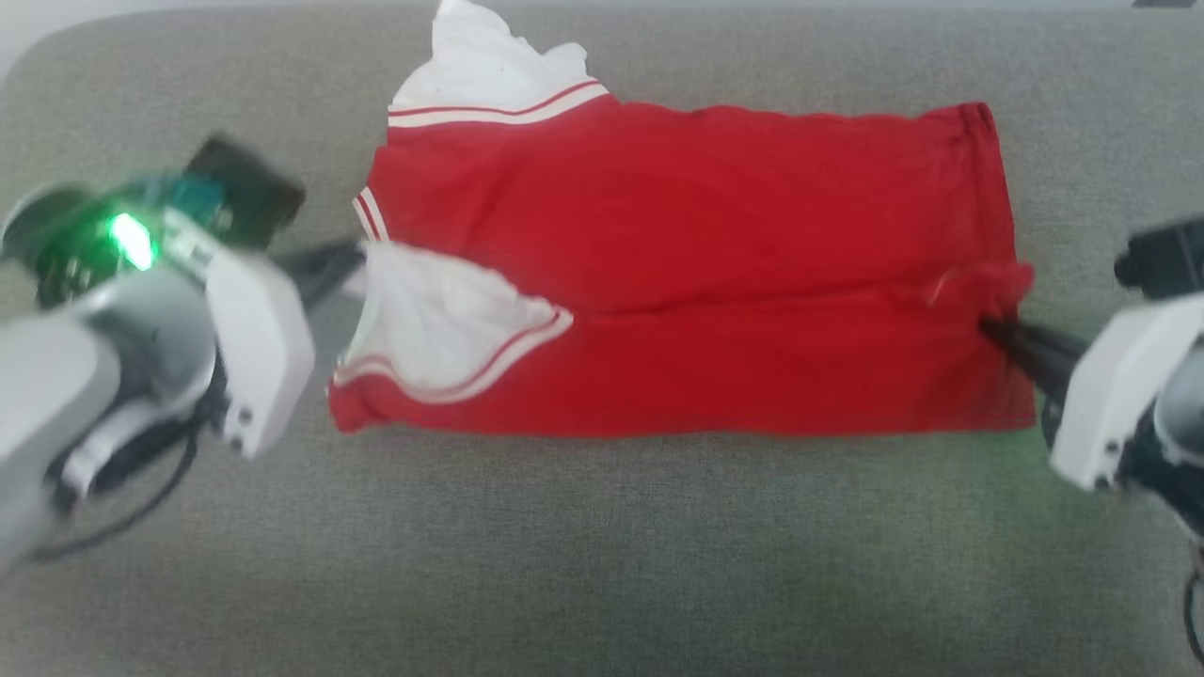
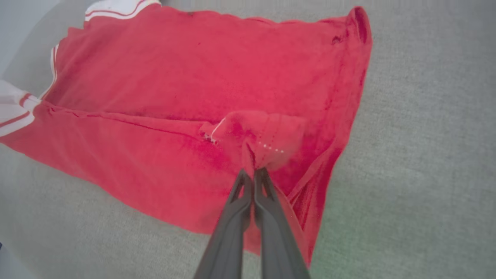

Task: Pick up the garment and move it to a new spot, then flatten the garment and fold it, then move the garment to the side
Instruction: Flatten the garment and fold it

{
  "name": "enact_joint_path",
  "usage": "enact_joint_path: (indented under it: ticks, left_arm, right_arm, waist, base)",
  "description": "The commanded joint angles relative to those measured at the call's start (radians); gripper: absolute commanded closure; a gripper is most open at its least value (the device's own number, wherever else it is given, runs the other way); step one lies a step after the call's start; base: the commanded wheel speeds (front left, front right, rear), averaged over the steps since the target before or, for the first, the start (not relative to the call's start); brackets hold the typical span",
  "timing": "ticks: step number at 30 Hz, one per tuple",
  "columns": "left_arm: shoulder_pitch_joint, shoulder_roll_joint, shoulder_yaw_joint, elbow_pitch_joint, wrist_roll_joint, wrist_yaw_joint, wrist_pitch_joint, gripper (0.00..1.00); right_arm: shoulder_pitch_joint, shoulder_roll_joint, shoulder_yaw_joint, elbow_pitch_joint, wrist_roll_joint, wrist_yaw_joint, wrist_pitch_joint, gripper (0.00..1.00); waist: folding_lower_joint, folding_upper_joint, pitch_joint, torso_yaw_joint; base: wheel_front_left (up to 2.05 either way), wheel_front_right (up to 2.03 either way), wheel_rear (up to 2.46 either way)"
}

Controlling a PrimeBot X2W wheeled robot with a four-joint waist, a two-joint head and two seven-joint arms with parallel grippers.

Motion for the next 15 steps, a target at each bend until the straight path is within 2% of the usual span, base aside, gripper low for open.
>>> enact_joint_path:
  ticks: [1, 5, 8, 15]
  left_arm:
    - [-0.026, -0.030, -0.001, 0.047, 0.014, -0.022, -0.003, 1.00]
    - [-0.079, -0.122, -0.016, 0.216, 0.012, -0.101, 0.009, 1.00]
    - [-0.097, -0.182, -0.028, 0.336, -0.007, -0.145, 0.021, 1.00]
    - [-0.089, -0.285, -0.057, 0.548, -0.068, -0.197, 0.064, 1.00]
  right_arm:
    - [-0.032, 0.011, 0.003, 0.025, -0.018, 0.000, -0.014, 1.00]
    - [-0.122, 0.028, 0.021, 0.114, -0.046, 0.000, -0.045, 1.00]
    - [-0.168, 0.040, 0.038, 0.186, -0.074, 0.000, -0.066, 1.00]
    - [-0.241, 0.070, 0.083, 0.331, -0.089, 0.000, -0.071, 1.00]
  waist:
    - [0.0000, 0.0000, 0.011, -0.005]
    - [0.0000, 0.0000, 0.035, -0.014]
    - [0.0000, 0.0000, 0.054, -0.023]
    - [0.0000, 0.0000, 0.086, -0.038]
  base:
    - [0.00, 0.00, 0.00]
    - [0.00, 0.00, 0.00]
    - [0.00, 0.00, 0.00]
    - [0.00, 0.00, 0.00]
